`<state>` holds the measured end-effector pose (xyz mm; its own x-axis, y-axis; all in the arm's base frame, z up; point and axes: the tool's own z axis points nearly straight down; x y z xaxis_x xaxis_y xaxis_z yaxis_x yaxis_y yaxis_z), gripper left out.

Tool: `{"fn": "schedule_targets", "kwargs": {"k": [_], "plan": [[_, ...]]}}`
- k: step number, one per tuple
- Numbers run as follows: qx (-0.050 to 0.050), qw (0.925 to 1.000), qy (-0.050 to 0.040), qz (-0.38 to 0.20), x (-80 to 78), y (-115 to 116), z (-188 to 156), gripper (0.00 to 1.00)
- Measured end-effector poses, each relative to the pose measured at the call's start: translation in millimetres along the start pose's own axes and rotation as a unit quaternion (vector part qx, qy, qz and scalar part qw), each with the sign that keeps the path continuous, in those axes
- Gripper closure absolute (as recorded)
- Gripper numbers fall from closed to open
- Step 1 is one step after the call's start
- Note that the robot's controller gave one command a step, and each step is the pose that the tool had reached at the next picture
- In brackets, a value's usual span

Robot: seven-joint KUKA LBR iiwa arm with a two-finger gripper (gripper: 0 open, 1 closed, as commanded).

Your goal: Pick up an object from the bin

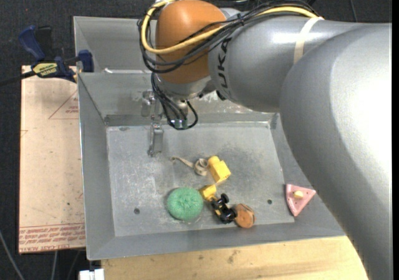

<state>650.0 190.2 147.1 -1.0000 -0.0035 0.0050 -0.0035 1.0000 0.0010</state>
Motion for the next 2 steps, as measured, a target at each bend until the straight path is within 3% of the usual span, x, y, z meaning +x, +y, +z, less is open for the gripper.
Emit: {"fn": "schedule_targets", "kwargs": {"k": [1,2], "plan": [[-0.001,1.0000,-0.0032,0.002,-1.4,-1,-5,0.00],[-0.001,0.9983,-0.0038,0.059,13.1,-51,11,0.00]]}}
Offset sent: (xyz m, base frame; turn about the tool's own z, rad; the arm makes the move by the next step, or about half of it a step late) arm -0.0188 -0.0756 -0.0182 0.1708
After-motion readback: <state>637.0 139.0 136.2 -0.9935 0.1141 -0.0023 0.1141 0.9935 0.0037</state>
